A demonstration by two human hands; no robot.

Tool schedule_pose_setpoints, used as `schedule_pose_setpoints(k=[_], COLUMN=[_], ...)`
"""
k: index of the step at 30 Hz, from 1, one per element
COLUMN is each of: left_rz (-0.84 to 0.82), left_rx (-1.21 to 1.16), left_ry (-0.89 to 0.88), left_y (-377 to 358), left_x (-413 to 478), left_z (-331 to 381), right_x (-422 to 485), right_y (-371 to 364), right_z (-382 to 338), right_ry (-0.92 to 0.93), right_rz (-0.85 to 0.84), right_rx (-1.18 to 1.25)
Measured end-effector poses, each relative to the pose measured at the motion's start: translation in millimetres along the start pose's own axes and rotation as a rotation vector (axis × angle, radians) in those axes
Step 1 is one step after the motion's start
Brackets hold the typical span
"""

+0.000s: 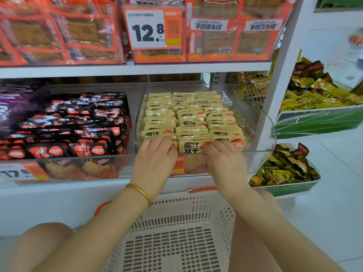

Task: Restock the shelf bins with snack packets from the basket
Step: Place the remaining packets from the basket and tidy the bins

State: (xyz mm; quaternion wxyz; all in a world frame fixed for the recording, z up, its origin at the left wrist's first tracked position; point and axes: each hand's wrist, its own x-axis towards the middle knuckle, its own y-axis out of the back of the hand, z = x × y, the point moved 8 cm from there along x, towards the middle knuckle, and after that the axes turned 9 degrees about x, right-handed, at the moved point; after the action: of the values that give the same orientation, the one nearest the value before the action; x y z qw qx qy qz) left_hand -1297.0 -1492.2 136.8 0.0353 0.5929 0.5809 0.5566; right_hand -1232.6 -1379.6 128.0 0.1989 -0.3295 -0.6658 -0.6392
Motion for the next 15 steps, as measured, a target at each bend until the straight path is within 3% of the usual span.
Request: schedule_pose_setpoints(k=[7, 15], left_rz=[-0.09, -0.078], left_rx=[0.03, 0.002], left_ry=[0.004, 0.013], left_y=[-2, -2], left_x=[5, 17], left_z=[4, -1], right_x=[-5, 7], right_y=[-3, -3], right_z=[1, 13], right_ry=[-0.053, -0.1], right_rz=[0.075, 0.069], right_rx=[0.054, 0.2])
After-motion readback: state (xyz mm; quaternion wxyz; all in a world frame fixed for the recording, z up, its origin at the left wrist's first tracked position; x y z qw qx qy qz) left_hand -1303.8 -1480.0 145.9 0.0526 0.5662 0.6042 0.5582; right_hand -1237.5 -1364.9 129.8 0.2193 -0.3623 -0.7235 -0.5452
